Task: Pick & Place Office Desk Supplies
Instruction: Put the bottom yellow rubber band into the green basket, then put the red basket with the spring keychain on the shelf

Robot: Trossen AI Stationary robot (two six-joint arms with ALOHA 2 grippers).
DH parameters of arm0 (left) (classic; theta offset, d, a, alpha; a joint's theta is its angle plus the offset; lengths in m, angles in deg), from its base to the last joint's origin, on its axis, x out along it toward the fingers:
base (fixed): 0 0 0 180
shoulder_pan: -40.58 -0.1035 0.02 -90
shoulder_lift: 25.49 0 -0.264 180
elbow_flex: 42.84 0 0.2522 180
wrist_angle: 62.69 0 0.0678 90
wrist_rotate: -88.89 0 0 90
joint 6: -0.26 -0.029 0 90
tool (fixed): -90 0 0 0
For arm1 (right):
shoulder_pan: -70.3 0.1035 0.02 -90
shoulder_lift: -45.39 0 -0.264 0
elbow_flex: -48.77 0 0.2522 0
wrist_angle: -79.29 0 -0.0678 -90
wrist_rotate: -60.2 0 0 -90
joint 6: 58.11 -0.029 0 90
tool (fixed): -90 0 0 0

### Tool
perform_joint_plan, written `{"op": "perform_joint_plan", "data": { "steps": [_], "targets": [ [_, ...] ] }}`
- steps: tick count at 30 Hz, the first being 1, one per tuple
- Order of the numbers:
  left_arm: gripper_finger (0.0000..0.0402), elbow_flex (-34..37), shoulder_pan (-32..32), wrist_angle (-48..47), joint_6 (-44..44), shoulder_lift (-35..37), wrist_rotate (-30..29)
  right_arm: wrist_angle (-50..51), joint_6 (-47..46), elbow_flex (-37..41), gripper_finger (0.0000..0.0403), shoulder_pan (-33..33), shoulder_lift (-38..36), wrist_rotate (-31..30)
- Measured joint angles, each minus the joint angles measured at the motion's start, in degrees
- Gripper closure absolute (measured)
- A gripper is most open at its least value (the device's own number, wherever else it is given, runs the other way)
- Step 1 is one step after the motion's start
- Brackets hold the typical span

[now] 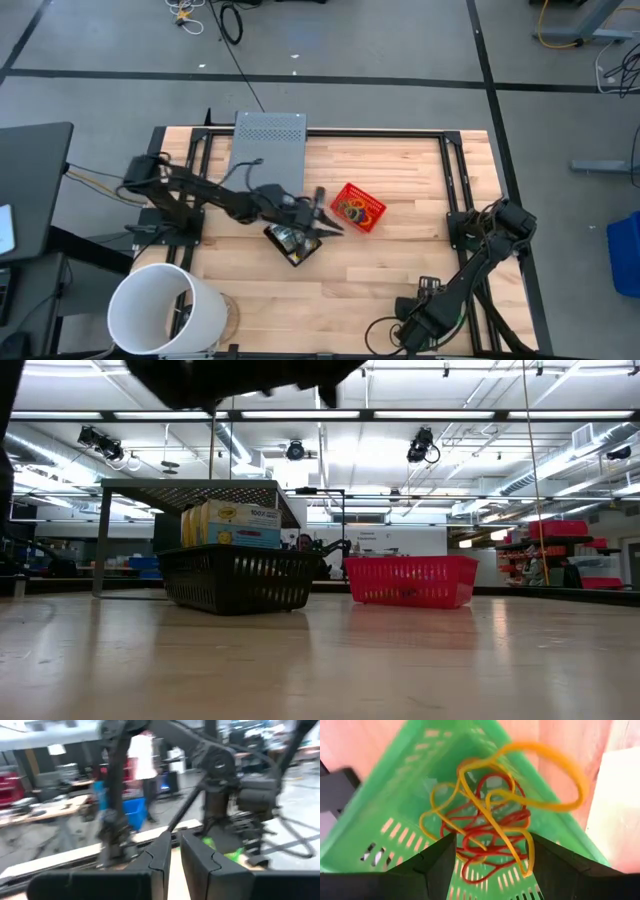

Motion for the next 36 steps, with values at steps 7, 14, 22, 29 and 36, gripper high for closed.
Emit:
{"op": "perform_joint_plan", "data": {
  "steps": [7,14,22,29,36],
  "targets": [
    [0.0351,10.05,-0.58,3.23,-0.56,8.45,-6.29,4.54,-2.18,0.0,0.0158,0.15,-0.57,3.81],
    [0.0351,11.21,-0.65,2.23,-1.89,7.47,-7.64,10.06,-5.28,-0.02,0.0158,-0.55,-4.53,3.01],
    [0.0351,11.21,-0.62,-1.41,-3.27,7.08,-7.05,10.48,-7.84,-0.02,0.0158,-0.96,-10.6,-10.12],
    [0.0351,11.21,-0.56,-1.85,-4.1,7.08,-5.64,10.48,-3.16,-0.02,0.0158,-2.7,-12.55,-27.82],
    [0.0351,11.19,-1.88,-4.88,-3.47,7.08,-5.47,9.66,12.85,-0.02,0.0158,-9.58,-12.48,-42.03]
  ]
}}
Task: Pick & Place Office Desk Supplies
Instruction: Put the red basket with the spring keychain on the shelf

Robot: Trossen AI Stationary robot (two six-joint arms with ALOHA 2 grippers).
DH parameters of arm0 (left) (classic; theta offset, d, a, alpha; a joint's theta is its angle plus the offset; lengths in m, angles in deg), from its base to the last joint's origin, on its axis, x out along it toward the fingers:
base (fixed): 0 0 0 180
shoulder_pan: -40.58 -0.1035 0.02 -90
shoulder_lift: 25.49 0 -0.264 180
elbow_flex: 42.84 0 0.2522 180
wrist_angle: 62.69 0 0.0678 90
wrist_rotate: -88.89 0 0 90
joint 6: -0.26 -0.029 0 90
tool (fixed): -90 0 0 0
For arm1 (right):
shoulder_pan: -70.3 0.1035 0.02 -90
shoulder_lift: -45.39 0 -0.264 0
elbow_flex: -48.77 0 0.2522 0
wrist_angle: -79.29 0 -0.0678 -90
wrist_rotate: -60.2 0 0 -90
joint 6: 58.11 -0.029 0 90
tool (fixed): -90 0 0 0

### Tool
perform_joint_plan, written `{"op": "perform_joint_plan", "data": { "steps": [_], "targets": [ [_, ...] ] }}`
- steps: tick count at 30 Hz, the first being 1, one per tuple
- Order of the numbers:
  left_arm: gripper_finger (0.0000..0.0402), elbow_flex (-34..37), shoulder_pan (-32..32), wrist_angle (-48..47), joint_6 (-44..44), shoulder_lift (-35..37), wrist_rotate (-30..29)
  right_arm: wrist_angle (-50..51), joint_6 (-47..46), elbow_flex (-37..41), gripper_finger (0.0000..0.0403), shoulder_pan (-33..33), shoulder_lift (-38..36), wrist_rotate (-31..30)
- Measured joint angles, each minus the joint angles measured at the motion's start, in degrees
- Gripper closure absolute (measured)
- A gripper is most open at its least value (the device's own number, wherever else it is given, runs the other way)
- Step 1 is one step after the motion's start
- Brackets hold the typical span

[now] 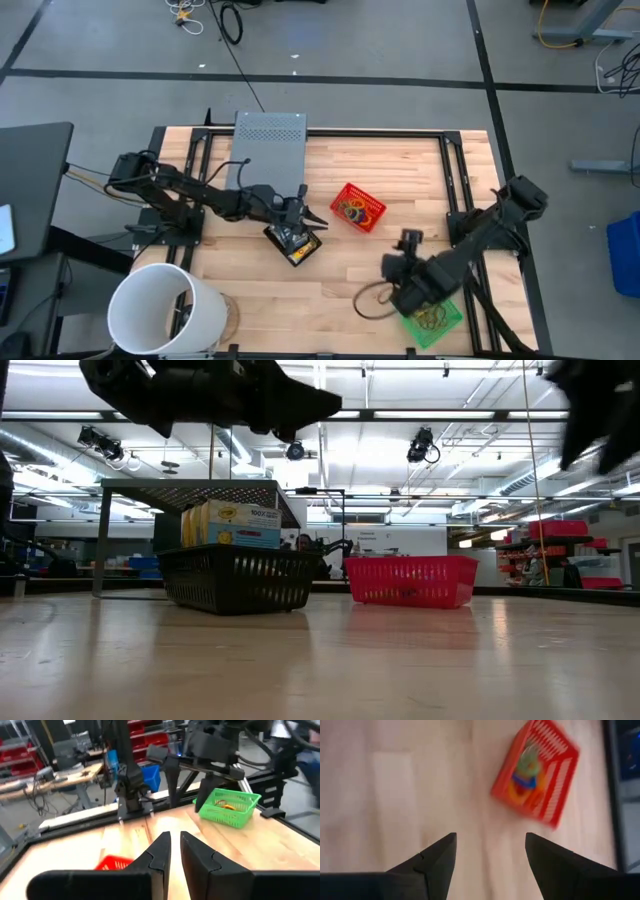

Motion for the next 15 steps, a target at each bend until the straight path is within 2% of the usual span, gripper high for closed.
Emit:
{"op": "perform_joint_plan", "data": {
  "steps": [4,7,12,15],
  "targets": [
    [0.0351,0.0,-2.91,-0.43,3.13,-0.02,1.6,-3.76,10.22,0.0,0.0158,-5.33,0.02,-4.18],
    [0.0351,0.0,-4.47,-0.01,3.57,-0.02,2.66,-8.18,18.22,1.4,0.0158,-8.99,-0.01,-5.01],
    [0.0351,-0.83,-5.93,4.34,1.3,0.06,3.71,-14.89,28.09,8.34,0.0158,-15.74,-0.07,-4.95],
    [0.0351,-2.49,-7.48,3.81,1.2,1.06,6.62,-20.82,30.9,12.71,0.0158,-20.26,-0.2,-4.87]
  ]
}}
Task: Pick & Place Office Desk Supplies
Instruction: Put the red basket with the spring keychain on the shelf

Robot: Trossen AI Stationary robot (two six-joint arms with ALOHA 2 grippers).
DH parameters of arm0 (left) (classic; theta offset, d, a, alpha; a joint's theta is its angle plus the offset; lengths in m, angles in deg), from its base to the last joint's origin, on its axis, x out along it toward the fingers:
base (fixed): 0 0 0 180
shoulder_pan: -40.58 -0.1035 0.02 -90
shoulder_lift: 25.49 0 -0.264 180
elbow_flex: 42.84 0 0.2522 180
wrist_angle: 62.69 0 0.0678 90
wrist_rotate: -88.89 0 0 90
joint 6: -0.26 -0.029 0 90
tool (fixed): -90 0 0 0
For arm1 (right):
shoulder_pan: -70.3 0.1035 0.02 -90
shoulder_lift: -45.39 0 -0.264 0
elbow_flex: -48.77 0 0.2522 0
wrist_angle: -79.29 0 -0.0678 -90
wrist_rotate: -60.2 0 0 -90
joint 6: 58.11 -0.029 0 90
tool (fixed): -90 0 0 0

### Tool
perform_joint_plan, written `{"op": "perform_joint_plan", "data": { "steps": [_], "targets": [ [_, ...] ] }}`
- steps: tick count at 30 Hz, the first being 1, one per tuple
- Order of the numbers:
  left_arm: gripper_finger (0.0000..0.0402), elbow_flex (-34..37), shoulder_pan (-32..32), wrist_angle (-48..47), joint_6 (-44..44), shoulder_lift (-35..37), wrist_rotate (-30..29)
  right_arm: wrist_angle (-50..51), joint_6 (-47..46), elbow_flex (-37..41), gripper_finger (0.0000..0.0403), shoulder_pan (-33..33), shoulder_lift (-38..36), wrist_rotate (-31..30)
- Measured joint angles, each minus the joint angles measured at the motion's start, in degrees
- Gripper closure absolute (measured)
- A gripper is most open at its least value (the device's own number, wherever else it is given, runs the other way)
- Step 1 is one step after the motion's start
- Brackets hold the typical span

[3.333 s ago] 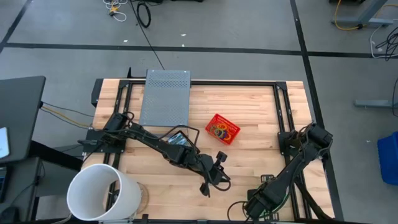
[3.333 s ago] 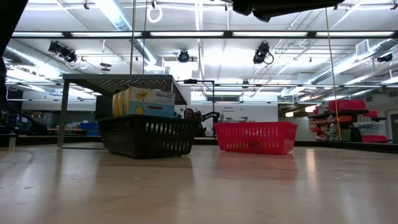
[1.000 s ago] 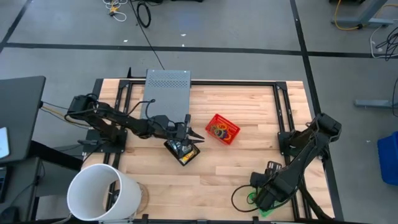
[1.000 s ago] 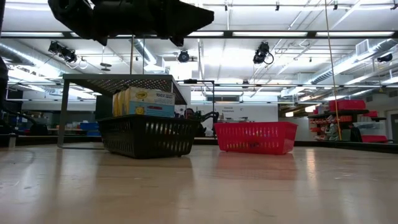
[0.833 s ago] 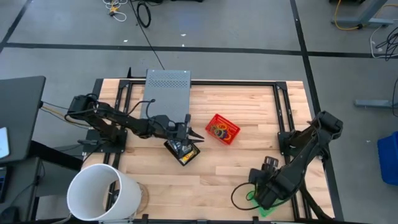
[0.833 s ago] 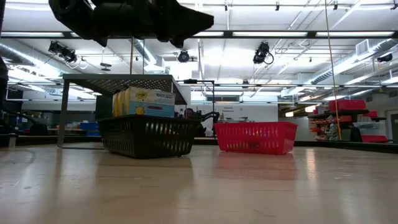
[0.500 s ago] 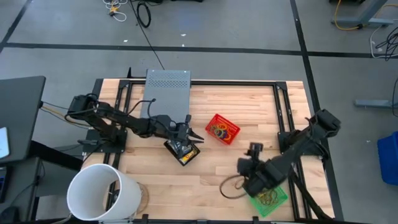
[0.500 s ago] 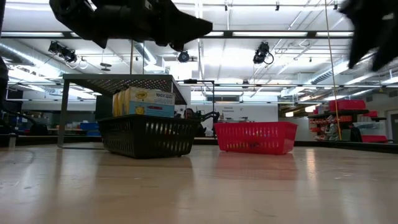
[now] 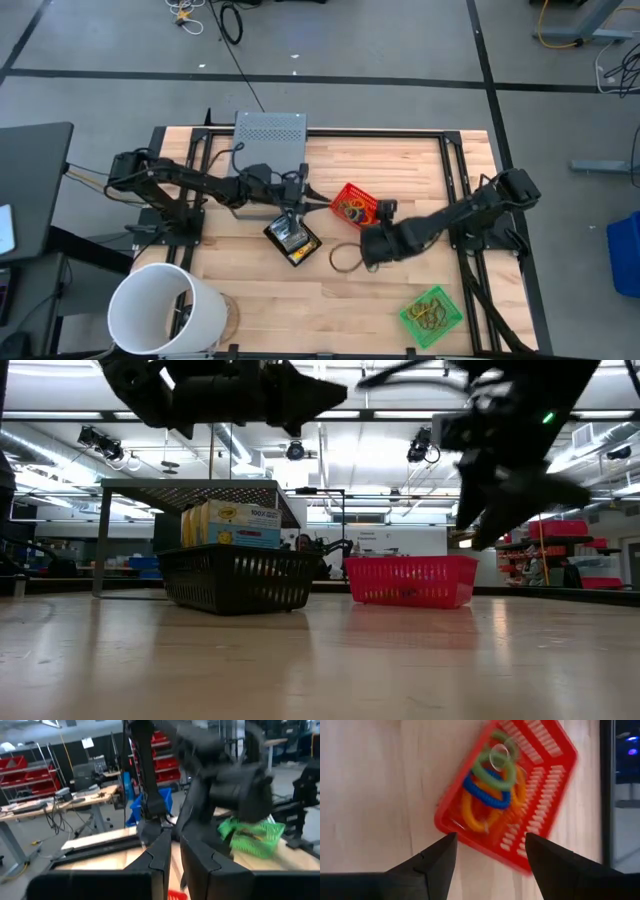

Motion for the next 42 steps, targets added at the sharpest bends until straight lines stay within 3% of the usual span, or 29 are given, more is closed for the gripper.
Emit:
{"op": "perform_joint_plan", "data": {
  "steps": [7,14,20,27,36,42],
  "targets": [
    [0.0351,-0.48,-2.18,-3.7,-1.19,2.29,3.4,-12.53,4.46,3.0,0.0158,-7.04,-2.25,5.0],
    [0.0351,-0.48,-3.19,-5.47,-4.27,2.44,3.35,-15.04,5.3,-0.45,0.0158,-10.75,-3.4,12.14],
    [0.0351,-0.45,-5.52,-5.11,-3.28,4.11,4.64,-22.62,6.12,-0.47,0.0158,-17.14,-2.27,27.52],
    [0.0351,-0.44,-8.0,-6.09,-2.34,6.61,8.37,-20.44,9.45,-0.34,0.0158,-23.34,-1.0,28.22],
    [0.0351,-0.42,-9.77,-7.22,-2.91,7.45,8.26,-22.21,12.71,-0.36,0.016,-24.38,6.02,31.01],
    [0.0351,-0.42,-9.91,-7.58,-3.12,7.47,8.25,-22.56,13.61,-0.45,0.0212,-23.96,6.84,27.08]
  ]
}}
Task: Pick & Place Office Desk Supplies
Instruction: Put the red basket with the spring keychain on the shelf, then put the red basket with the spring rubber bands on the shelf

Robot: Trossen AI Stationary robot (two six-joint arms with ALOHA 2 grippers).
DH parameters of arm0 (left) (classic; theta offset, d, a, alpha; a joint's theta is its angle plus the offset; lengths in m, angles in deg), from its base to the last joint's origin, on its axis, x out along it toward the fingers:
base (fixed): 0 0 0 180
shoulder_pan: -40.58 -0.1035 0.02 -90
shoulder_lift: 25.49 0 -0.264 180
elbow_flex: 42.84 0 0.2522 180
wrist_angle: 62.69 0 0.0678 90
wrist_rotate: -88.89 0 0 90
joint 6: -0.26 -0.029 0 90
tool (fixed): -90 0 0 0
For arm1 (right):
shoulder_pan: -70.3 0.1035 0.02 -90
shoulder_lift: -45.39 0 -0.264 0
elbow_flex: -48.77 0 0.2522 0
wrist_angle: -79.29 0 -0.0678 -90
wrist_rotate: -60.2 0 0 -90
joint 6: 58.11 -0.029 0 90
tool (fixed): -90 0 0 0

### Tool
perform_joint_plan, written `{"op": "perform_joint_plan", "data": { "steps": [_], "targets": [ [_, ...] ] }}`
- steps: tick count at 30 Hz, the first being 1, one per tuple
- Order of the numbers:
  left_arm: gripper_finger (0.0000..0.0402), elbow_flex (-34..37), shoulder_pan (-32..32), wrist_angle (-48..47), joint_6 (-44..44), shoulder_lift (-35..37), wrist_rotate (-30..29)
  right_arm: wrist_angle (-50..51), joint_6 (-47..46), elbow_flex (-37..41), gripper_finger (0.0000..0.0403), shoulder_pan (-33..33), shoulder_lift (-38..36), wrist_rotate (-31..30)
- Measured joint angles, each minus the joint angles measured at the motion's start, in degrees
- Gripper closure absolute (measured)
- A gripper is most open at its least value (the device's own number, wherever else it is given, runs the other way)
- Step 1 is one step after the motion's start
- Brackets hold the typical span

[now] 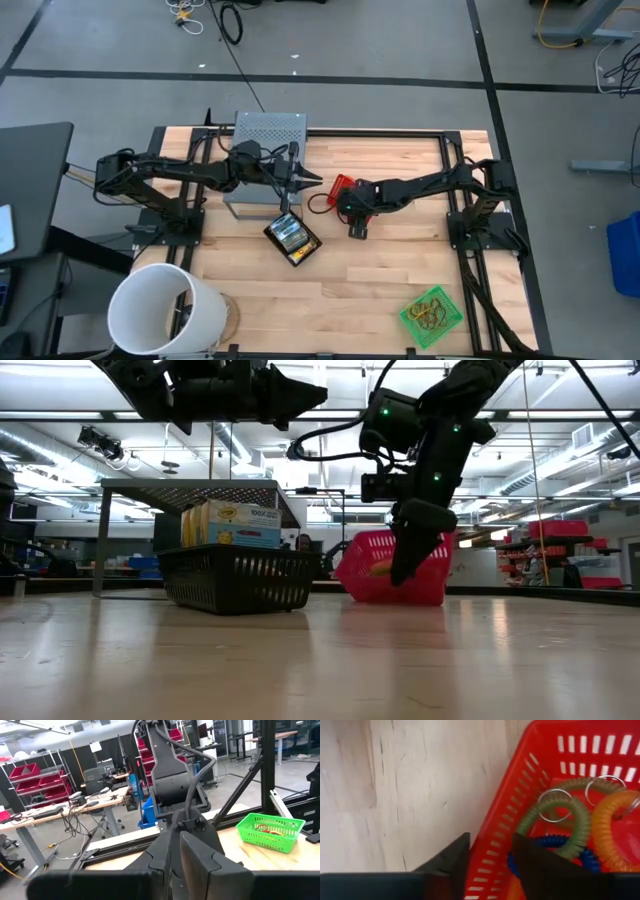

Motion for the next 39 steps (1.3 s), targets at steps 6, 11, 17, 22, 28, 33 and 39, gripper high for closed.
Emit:
{"op": "perform_joint_plan", "data": {
  "steps": [6,11,17,22,28,33,39],
  "targets": [
    [0.0351,0.0,0.0,-0.07,-0.2,0.0,-0.04,2.22,1.17,0.02,0.0322,1.83,-0.19,-3.71],
    [0.0351,0.0,0.0,-0.07,-0.2,0.0,-0.04,6.39,2.27,-0.35,0.0392,3.7,-0.19,-5.12],
    [0.0351,0.0,0.0,-0.09,-0.05,0.0,-0.02,13.35,1.04,-4.08,0.038,4.15,-0.19,-5.03],
    [0.0351,0.0,0.04,-0.42,0.19,0.0,0.0,19.36,2.59,-8.51,0.0388,4.18,-0.19,-5.04],
    [0.0351,0.0,0.04,-0.83,0.44,0.0,0.01,21.94,4.54,-10.62,0.0356,4.49,-0.26,-4.85],
    [0.0351,0.0,0.04,-0.82,0.41,0.0,0.22,21.88,5.54,-10.64,0.0274,2.55,-0.26,-5.11],
    [0.0351,0.0,0.07,-0.81,0.41,0.0,0.66,21.54,5.37,-10.64,0.0182,-1.32,-0.26,-5.1]
  ]
}}
